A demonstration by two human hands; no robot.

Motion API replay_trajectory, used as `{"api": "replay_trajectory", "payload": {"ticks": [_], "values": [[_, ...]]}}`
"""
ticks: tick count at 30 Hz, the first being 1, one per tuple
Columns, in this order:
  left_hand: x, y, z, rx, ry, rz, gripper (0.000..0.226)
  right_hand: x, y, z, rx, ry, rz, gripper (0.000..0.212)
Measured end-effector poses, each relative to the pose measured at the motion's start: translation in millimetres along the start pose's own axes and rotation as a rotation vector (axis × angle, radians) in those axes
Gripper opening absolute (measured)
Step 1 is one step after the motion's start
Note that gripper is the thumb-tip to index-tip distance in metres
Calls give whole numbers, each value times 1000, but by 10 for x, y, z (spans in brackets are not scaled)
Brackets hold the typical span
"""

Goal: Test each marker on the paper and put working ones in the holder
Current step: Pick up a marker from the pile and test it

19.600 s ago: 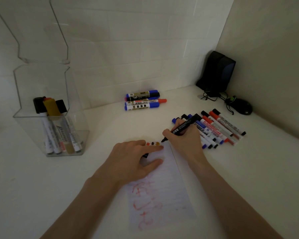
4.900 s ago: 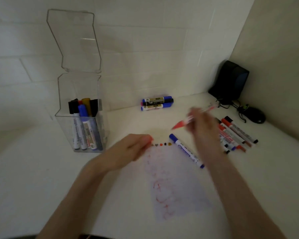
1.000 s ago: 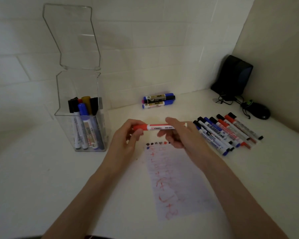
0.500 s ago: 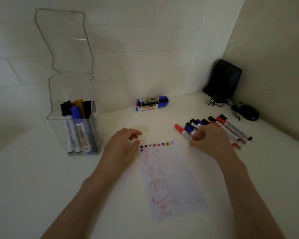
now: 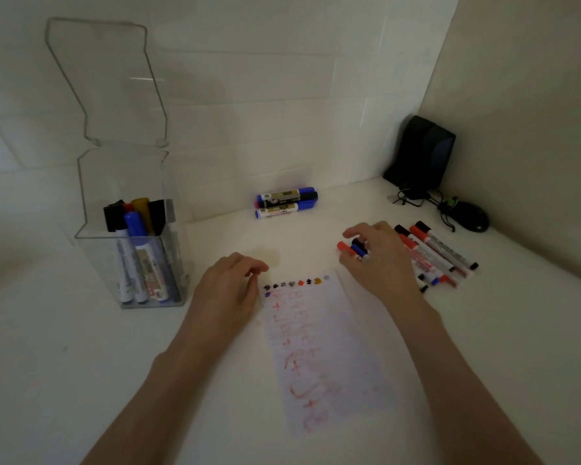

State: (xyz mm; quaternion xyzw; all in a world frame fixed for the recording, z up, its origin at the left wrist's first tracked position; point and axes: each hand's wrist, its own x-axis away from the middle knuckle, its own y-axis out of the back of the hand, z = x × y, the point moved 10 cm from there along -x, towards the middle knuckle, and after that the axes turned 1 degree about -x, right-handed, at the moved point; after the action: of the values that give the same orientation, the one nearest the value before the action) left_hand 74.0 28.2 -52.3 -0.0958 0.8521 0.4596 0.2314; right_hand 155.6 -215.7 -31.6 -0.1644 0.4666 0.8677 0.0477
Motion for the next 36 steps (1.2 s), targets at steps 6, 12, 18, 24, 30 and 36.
{"api": "replay_trajectory", "payload": {"ticks": [6, 12, 18, 24, 30, 36], "values": [[-3, 12, -21, -39, -17, -13, 26, -396, -662, 660, 35, 208, 161, 51], [6, 35, 17, -49, -3, -42, 31, -921, -1084, 921, 152, 346, 128, 54], [2, 45, -17, -61, -26, -52, 32, -1036, -1154, 1032, 443, 562, -94, 45], [4, 39, -32, -80, -44, -50, 30, -1002, -1113, 1116, 391, 582, -151, 37], [12, 83, -38, -39, -33, -64, 32, -842, -820, 1134, 250, 634, -275, 28], [15, 173, -7, 151, 118, -82, 47, -302, -417, 904, -792, -45, 105, 20]]}}
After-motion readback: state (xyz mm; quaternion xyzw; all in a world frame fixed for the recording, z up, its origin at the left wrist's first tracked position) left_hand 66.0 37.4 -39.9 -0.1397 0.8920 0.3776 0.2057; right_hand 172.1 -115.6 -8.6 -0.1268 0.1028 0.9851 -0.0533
